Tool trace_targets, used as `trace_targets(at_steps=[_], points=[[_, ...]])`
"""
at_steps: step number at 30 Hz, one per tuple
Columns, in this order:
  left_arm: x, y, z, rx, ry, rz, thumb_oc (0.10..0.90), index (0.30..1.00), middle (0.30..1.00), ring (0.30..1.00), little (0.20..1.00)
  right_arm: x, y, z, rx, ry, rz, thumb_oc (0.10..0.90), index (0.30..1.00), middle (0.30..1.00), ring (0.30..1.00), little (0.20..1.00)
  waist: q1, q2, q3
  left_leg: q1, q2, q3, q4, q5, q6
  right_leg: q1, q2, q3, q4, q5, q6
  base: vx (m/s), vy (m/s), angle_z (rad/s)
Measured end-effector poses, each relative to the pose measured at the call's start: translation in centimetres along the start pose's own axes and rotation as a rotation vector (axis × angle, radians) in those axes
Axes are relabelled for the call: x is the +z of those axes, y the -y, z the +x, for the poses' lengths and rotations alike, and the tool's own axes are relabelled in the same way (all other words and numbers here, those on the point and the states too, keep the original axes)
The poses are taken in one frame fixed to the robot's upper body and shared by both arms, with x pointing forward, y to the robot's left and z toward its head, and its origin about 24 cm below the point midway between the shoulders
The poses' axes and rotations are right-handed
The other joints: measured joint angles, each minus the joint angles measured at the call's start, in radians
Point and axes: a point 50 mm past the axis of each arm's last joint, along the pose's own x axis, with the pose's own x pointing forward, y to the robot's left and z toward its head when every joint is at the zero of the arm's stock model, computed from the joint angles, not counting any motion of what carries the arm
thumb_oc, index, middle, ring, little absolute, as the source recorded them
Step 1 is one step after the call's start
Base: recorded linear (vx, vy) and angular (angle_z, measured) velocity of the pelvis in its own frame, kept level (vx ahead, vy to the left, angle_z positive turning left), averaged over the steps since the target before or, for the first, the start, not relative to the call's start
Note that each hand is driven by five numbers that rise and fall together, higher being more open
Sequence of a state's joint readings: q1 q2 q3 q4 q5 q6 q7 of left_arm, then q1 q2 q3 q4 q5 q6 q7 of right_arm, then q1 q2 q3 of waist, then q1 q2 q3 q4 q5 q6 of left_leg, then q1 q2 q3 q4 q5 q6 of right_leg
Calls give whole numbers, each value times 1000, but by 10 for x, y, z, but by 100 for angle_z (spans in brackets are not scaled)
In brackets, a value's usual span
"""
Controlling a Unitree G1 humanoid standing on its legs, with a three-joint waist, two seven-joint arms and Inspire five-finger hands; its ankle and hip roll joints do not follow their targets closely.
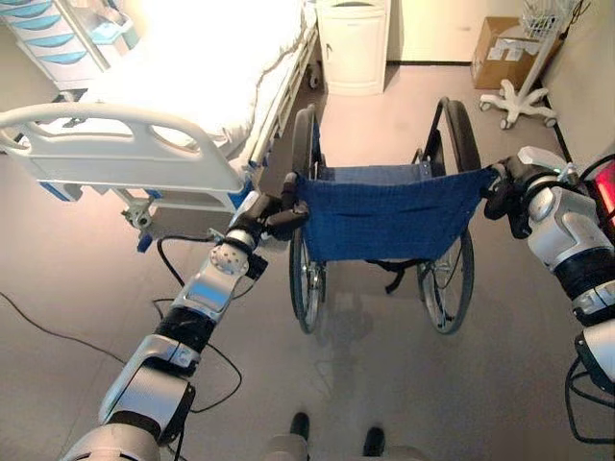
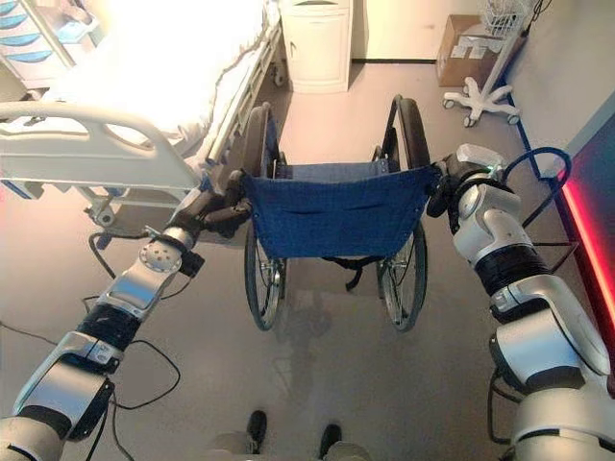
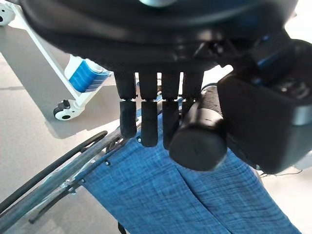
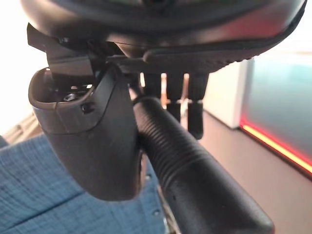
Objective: Push the wheelchair next to the bed
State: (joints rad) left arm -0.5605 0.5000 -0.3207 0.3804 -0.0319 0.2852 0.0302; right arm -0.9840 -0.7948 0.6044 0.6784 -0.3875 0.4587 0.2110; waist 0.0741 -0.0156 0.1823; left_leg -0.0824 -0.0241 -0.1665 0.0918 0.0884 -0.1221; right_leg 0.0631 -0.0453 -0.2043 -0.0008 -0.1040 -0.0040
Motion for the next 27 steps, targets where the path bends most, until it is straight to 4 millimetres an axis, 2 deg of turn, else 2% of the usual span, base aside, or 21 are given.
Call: trace_targets(at_steps=[2, 3, 4, 5, 6, 7, 8, 9, 10, 11, 12, 13, 15, 16, 17, 18, 20, 22, 24, 25, 27], points=[[-4, 2, -5, -3, 11, -1, 400, 300, 300, 300, 300, -1, -4, 0, 4, -2, -6, 400, 300, 300, 300, 300, 41, -4, 2, -49, -53, -24, 1, -1, 4, 19, 4, 36, -20, -9, 0, 385, 15, -71], [-4, 3, -6, -11, 16, 0, 400, 300, 300, 300, 300, -5, -7, 1, 15, -18, -10, 400, 300, 300, 300, 300, 69, -4, 2, -108, -91, -40, -11, 5, 6, 45, 10, 42, -36, -17, -11, 431, 125, -71], [-3, 5, -7, -26, 19, 3, 400, 300, 300, 300, 300, -9, -9, 2, 25, -34, -10, 400, 300, 300, 300, 300, 109, 2, 9, -143, -101, -52, -35, 6, 4, 67, 20, 65, -45, -17, -12, 297, 131, -80], [-3, 6, -7, -32, 21, 5, 400, 300, 300, 300, 300, -10, -10, 2, 29, -38, -12, 400, 300, 300, 300, 300, 129, 10, 15, -164, -98, -50, -38, 6, 4, 83, 26, 64, -49, -17, -14, 304, 201, -99], [-3, 4, -9, -48, 16, 16, 400, 300, 300, 300, 300, -12, -14, 4, 47, -34, -15, 400, 300, 300, 300, 300, 150, 21, 17, -210, -95, -29, 4, 5, 5, 107, 40, 61, -56, -22, -6, 268, 192, -106], [-7, 1, -11, -56, 3, 28, 400, 300, 300, 300, 300, -10, -21, 5, 70, -13, 0, 400, 300, 300, 300, 300, 176, 25, 16, -234, -92, 9, 99, 2, 12, 128, 42, 59, -36, -45, 9, 297, 188, -98], [-10, -2, -13, -49, -3, 25, 400, 300, 300, 300, 300, -6, -24, 5, 79, -4, 4, 400, 300, 300, 300, 300, 181, 24, 15, -232, -98, 19, 153, -5, 21, 136, 38, 56, -22, -65, 15, 342, 135, -75], [-13, -7, -15, -42, -8, 35, 400, 300, 300, 300, 300, -3, -30, 4, 92, 9, 10, 400, 300, 300, 300, 300, 186, 26, 9, -194, -108, 36, 192, -26, 53, 148, 40, 55, 20, -111, 27, 371, 93, -28], [-13, -13, -15, -36, -10, 37, 400, 300, 300, 300, 300, -2, -36, 4, 103, 16, 26, 400, 300, 300, 300, 300, 175, 17, -1, -145, -118, 24, 152, -50, 175, 151, 42, 54, 68, -155, 44, 333, 71, -7], [-13, -18, -14, -26, -10, 35, 400, 300, 300, 300, 300, 0, -42, 3, 115, 18, 48, 400, 300, 300, 300, 300, 170, -7, -6, -126, -128, 20, 124, -49, 184, 150, 31, 53, 101, -173, 56, 266, 74, 5], [-11, -26, -14, 9, -2, 31, 400, 300, 300, 300, 300, 5, -50, 3, 121, 26, 73, 400, 300, 300, 300, 300, 166, -65, -14, -112, -146, 30, 87, -46, 189, 132, -4, 59, 136, -199, 74, 164, 76, -5], [-5, -31, -10, 40, 17, 31, 400, 300, 300, 300, 300, 5, -51, 4, 116, 27, 111, 400, 300, 300, 300, 300, 167, -79, -12, -105, -144, 33, 77, -43, 214, 112, -9, 63, 183, -203, 76, 177, 105, -12], [0, -33, -3, 66, 18, 41, 400, 300, 300, 300, 300, 5, -48, 4, 98, 27, 125, 400, 300, 300, 300, 300, 170, -64, -13, -93, -134, 34, 68, -47, 220, 60, -15, 65, 311, -201, 81, 200, 164, -10], [0, -33, -1, 75, 13, 53, 400, 300, 300, 300, 300, 6, -47, 4, 95, 29, 125, 400, 300, 300, 300, 300, 168, -56, -13, -86, -134, 35, 68, -59, 237, 48, -24, 67, 362, -195, 89, 259, 157, -11], [-1, -32, 2, 82, -3, 59, 400, 300, 300, 300, 300, 7, -45, 4, 91, 30, 126, 400, 300, 300, 300, 300, 166, -41, -11, -59, -139, 32, 64, -62, 246, 33, -33, 85, 470, -179, 110, 265, 65, -6], [-5, -31, 3, 83, -21, 63, 400, 300, 300, 300, 300, 6, -48, 4, 96, 28, 125, 400, 300, 300, 300, 300, 158, -32, -13, -16, -145, 2, 35, -59, 256, 28, -40, 98, 525, -179, 112, 343, 61, -7], [-6, -30, 3, 85, -25, 67, 400, 300, 300, 300, 300, 7, -50, 4, 102, 32, 125, 400, 300, 300, 300, 300, 159, -13, -11, 44, -145, -83, -5, -49, 268, 10, -25, 101, 543, -185, 112, 279, 18, -15], [-12, -27, 3, 77, -49, 83, 400, 300, 300, 300, 300, 8, -52, 3, 104, 36, 124, 400, 300, 300, 300, 300, 147, 33, -6, 113, -128, -175, -36, -48, 269, -50, 6, 107, 498, -187, 111, 276, -18, 1], [-15, -25, 4, 75, -71, 103, 400, 300, 300, 300, 300, 14, -54, 2, 107, 55, 122, 400, 300, 300, 300, 300, 110, 49, -6, 145, -133, -249, -50, -65, 258, -156, 18, 115, 412, -175, 112, 371, -92, 49], [-15, -26, 4, 78, -75, 100, 400, 300, 300, 300, 300, 17, -54, 1, 106, 61, 125, 400, 300, 300, 300, 300, 89, 49, -7, 152, -133, -270, -55, -74, 266, -210, 18, 125, 324, -141, 112, 429, -128, 68], [-15, -29, 4, 87, -81, 96, 400, 300, 300, 300, 300, 23, -54, 0, 109, 62, 132, 400, 300, 300, 300, 300, 61, 21, -9, 168, -137, -280, -69, -95, 265, -300, 0, 137, 138, -18, 139, 346, -140, 68]])
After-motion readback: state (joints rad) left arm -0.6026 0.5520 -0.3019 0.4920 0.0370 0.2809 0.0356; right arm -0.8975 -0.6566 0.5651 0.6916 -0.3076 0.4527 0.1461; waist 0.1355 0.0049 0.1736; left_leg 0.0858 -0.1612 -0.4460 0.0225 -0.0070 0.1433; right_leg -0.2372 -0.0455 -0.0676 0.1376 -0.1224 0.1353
